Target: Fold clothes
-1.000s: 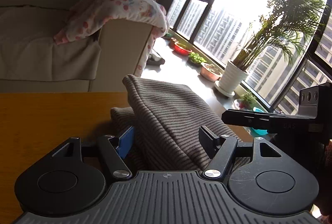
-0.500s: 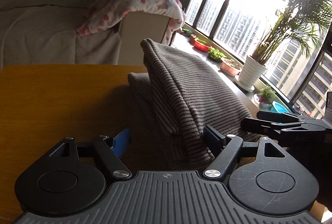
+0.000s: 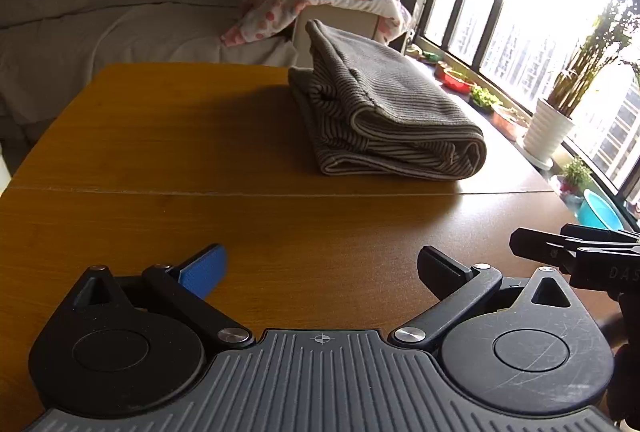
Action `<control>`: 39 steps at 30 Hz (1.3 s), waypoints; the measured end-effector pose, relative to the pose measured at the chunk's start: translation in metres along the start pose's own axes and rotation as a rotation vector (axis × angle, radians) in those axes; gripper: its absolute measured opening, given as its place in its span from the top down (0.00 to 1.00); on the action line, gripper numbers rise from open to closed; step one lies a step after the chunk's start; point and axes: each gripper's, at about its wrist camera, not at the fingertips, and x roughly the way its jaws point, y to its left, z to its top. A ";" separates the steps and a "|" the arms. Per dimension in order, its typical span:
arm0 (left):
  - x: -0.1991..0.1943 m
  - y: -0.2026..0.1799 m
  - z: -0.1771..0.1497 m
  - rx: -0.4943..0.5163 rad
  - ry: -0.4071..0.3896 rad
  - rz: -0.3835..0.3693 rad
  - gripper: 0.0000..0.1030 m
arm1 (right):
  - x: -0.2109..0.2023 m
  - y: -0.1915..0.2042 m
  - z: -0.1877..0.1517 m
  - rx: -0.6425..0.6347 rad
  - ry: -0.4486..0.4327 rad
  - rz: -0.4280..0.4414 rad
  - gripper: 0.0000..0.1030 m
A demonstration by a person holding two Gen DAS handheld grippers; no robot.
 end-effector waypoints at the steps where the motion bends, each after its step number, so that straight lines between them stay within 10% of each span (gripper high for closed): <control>1: 0.001 -0.002 -0.001 0.009 -0.001 0.016 0.00 | 0.003 -0.001 -0.004 0.003 0.016 -0.014 0.00; 14: 0.011 -0.022 -0.003 0.100 0.033 0.163 0.00 | 0.014 0.007 -0.004 -0.078 0.050 -0.103 0.00; 39: 0.010 -0.021 -0.003 0.097 0.032 0.160 0.00 | 0.017 0.006 -0.001 -0.083 0.047 -0.091 0.00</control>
